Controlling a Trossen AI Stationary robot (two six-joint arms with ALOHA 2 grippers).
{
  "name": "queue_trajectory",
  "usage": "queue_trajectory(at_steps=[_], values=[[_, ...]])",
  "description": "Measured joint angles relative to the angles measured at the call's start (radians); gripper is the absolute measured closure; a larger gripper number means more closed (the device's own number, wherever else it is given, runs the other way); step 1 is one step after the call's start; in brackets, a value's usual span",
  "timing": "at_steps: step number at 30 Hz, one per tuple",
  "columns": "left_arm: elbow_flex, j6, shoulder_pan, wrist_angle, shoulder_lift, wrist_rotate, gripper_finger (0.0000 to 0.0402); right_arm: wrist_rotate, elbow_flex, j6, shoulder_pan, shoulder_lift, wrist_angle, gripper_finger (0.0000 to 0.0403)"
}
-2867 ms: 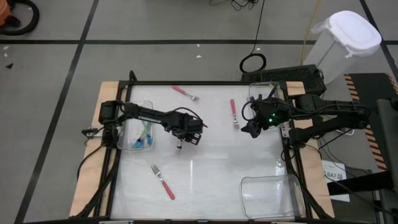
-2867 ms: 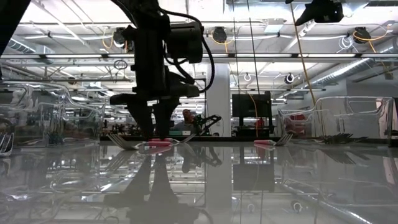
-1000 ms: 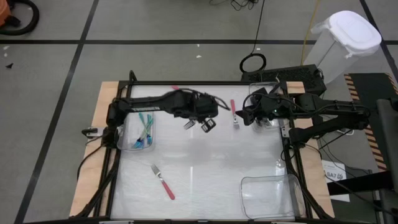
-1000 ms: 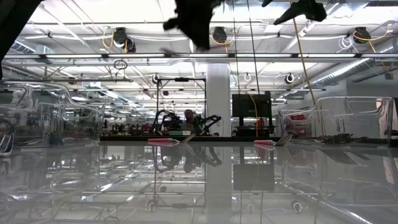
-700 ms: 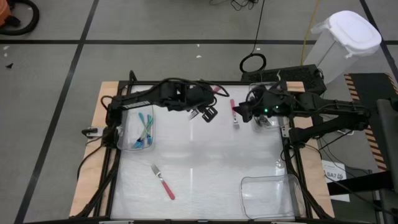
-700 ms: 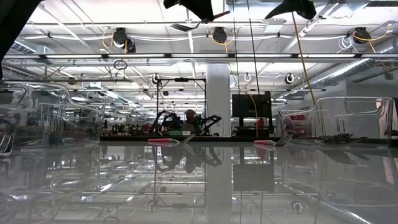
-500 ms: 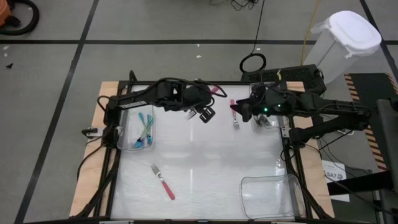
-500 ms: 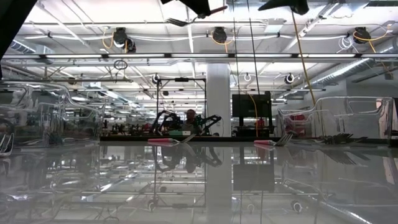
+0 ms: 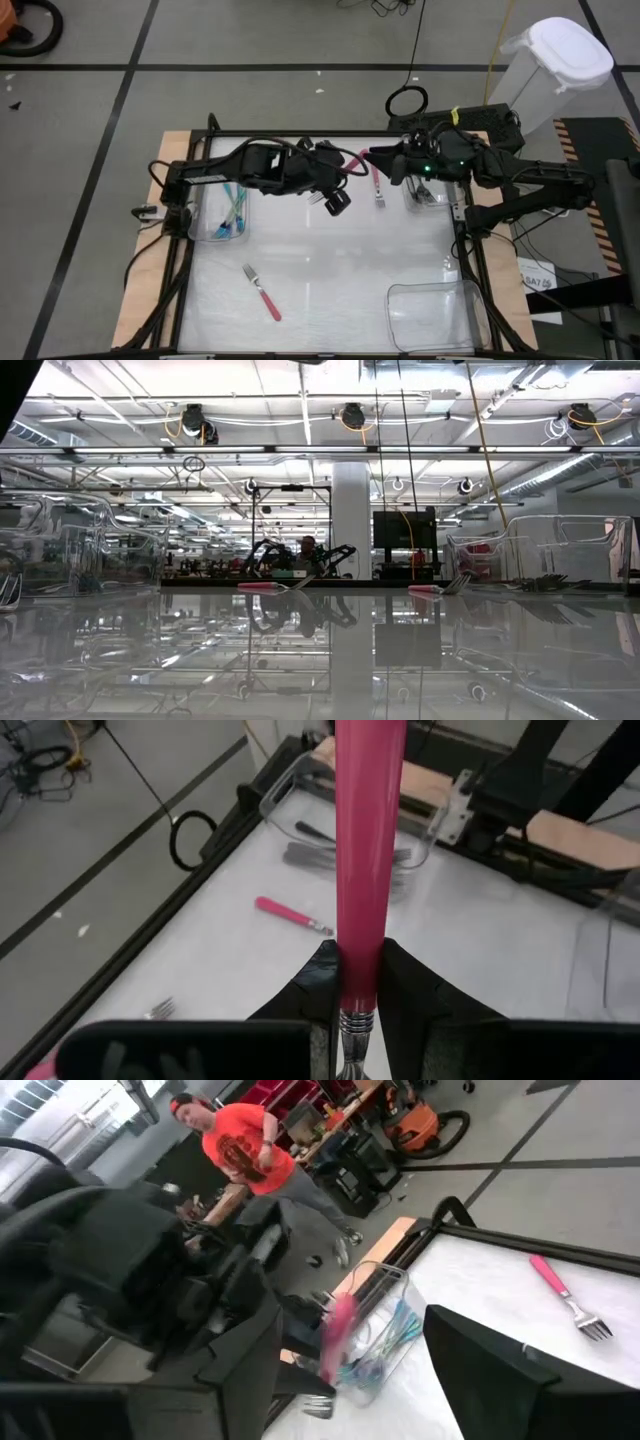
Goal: Sort silverware by color (type)
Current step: Put the pink fork into the bottom right transparent bin
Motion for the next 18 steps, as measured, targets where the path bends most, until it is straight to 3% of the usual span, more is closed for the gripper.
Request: queue_trajectory(at_steps=[11,18], values=[[0.000,0.023,-0.010,0.036,-0.001,-0.060,0.0358,0.001,0.000,0.003,0.000,0.043,0.039,0.0166],[0.000,0.052,-0.010,0.036,-0.001,-0.059,0.0358,0.003,0.000,0.003,0.000,0.058,0.067,0.0224]])
